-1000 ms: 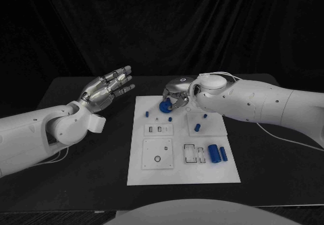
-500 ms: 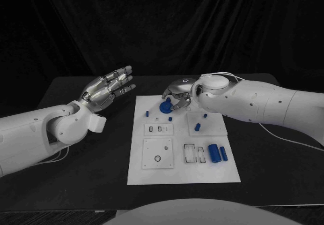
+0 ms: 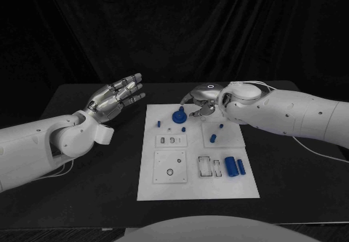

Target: Assemble the parts on the task board

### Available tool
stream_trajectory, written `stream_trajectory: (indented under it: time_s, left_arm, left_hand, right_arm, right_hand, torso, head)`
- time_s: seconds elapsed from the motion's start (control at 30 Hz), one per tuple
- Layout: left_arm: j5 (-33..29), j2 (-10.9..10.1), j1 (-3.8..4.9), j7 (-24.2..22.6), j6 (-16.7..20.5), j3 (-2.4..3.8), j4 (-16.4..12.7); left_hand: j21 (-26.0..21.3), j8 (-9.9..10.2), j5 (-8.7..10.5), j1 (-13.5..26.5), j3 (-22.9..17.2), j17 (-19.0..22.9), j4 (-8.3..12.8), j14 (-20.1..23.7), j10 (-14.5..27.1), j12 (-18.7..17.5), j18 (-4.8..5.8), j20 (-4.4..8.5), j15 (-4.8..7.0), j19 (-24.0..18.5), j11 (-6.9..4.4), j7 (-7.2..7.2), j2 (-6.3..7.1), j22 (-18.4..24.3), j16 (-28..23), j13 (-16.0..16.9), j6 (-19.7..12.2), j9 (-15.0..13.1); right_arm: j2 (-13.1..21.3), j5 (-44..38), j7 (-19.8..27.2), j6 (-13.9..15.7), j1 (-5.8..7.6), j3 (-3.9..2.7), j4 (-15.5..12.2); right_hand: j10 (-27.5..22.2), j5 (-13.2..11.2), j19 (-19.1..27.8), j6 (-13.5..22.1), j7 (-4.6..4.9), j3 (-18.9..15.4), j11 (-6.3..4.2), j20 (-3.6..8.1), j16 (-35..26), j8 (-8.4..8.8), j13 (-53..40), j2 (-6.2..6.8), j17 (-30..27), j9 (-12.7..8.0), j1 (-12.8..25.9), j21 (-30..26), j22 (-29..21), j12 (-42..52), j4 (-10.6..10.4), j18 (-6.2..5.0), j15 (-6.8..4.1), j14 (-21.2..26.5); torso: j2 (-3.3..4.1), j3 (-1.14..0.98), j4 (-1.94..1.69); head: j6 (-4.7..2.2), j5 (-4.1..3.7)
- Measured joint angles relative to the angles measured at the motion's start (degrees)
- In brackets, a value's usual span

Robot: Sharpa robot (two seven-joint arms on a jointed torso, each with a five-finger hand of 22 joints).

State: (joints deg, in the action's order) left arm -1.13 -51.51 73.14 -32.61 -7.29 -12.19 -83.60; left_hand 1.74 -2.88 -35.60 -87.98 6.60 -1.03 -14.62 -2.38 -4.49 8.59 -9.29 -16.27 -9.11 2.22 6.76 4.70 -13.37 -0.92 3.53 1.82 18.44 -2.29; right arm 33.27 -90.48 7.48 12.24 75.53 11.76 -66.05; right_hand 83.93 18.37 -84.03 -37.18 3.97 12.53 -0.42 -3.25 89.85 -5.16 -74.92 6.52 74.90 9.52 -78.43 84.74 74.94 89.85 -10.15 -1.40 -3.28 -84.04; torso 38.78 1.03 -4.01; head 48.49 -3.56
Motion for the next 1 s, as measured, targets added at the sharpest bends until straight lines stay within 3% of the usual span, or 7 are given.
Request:
stream_trajectory:
  time_s: [0.1,0.2,0.37,0.47,0.57,0.7,1.0]
  left_arm:
    - [0.00,-0.04,-0.01,0.04,-0.06,0.00,0.00]
    - [0.00,-0.06,-0.02,0.07,-0.11,0.00,0.02]
    - [0.00,-0.16,-0.07,0.14,-0.16,0.00,0.04]
    - [0.00,-0.16,-0.08,0.17,-0.20,0.00,0.05]
    - [0.00,-0.16,-0.15,0.21,-0.23,0.00,0.06]
    - [0.01,-0.16,-0.21,0.25,-0.35,0.00,0.08]
    - [0.01,-0.17,-0.91,0.26,-0.72,0.00,0.41]
  left_hand:
    - [0.00,0.00,0.00,0.00,0.00,0.00,0.00,0.00,0.00,0.00,0.00,0.00,0.00,0.00,0.00,0.00,0.00,0.00,0.00,0.00,0.00,0.00]
    - [0.00,0.00,0.00,0.00,0.00,0.00,0.00,0.00,0.00,0.00,0.00,0.00,0.00,0.00,0.00,0.00,0.00,0.00,0.00,0.00,0.00,0.00]
    - [0.00,0.00,0.00,0.00,0.00,0.00,0.00,0.00,0.00,0.00,0.00,0.00,0.00,0.00,0.00,0.00,0.00,0.00,0.00,0.00,0.00,0.00]
    - [0.00,0.00,0.00,0.00,0.00,0.00,0.00,0.00,0.00,0.00,0.00,0.00,0.00,0.00,0.00,0.00,0.00,0.00,0.00,0.00,0.00,0.00]
    - [0.00,0.00,0.00,0.00,0.00,0.00,0.00,0.00,0.00,0.00,0.00,0.00,0.00,0.00,0.00,0.00,0.00,0.00,0.00,0.00,0.00,0.00]
    - [0.00,0.00,0.00,0.00,0.00,0.00,0.00,0.00,0.00,0.00,0.00,0.00,0.00,0.00,0.00,0.00,0.00,0.00,0.00,0.00,0.00,0.00]
    - [0.00,0.00,0.00,0.00,-0.16,0.00,-0.16,0.22,0.00,0.00,0.00,0.00,-0.21,0.00,0.00,0.00,0.00,0.00,0.00,0.00,0.00,0.00]
  right_arm:
    - [2.08,0.29,0.56,1.91,0.07,0.01,-1.49]
    - [4.26,0.88,1.21,3.85,0.30,0.03,-3.01]
    - [9.37,3.05,2.88,7.91,1.02,0.02,-5.56]
    - [12.02,4.40,4.18,10.24,1.14,0.01,-6.51]
    - [14.39,5.88,5.71,12.14,1.18,0.01,-6.73]
    - [17.24,9.43,8.41,14.38,0.84,0.02,-6.49]
    - [18.88,19.95,15.45,17.82,-3.66,0.14,-2.85]
  right_hand:
    - [0.00,-2.06,0.00,-5.11,0.33,-0.21,0.00,0.00,0.00,-1.72,0.00,-0.63,0.00,0.62,0.62,0.15,0.00,0.00,-0.79,0.00,0.00,0.00]
    - [0.00,-6.53,0.00,-8.19,0.50,-1.01,0.00,0.00,0.00,-2.86,0.01,-1.12,0.00,0.78,1.69,1.45,0.00,0.00,-1.90,0.00,0.00,0.00]
    - [0.00,-12.04,0.00,-11.40,0.01,-2.90,0.00,0.00,0.00,-3.71,0.01,0.40,0.00,1.26,2.99,4.50,-0.01,0.00,-4.65,0.08,0.00,0.00]
    - [0.11,-14.01,0.00,-16.59,-0.72,-4.40,-0.71,0.81,0.00,-6.38,0.01,3.27,0.00,2.87,4.86,5.11,-0.01,0.00,-6.71,0.99,-0.72,-0.11]
    - [0.00,-14.64,0.00,-17.93,-1.10,-5.44,-0.82,1.22,0.00,-7.21,0.01,4.91,0.00,3.58,6.72,5.11,-0.01,0.00,-6.92,0.99,-1.23,-0.01]
    - [0.11,-14.40,0.00,-17.61,-1.43,-5.49,-1.12,1.22,0.00,-7.21,0.01,5.31,0.00,3.74,7.98,5.11,-0.02,0.00,-6.84,0.98,-1.23,-0.01]
    - [0.11,-12.30,0.00,-13.53,-1.29,-5.49,-1.12,1.22,0.00,-5.81,0.01,5.08,0.00,3.79,7.34,5.11,-0.02,0.00,-6.84,0.98,-1.23,-0.01]
  torso:
    - [-0.01,-0.01,0.01]
    - [-0.02,-0.01,0.03]
    - [-0.04,-0.01,0.07]
    - [-0.03,-0.01,0.07]
    - [-0.03,-0.01,0.07]
    - [-0.03,0.00,0.08]
    - [-0.05,-0.01,0.07]
  head:
    - [-0.16,0.09]
    - [-0.27,0.14]
    - [-0.49,0.19]
    - [-0.68,0.08]
    - [-0.83,-0.02]
    - [-0.93,-0.21]
    - [-1.52,-0.60]
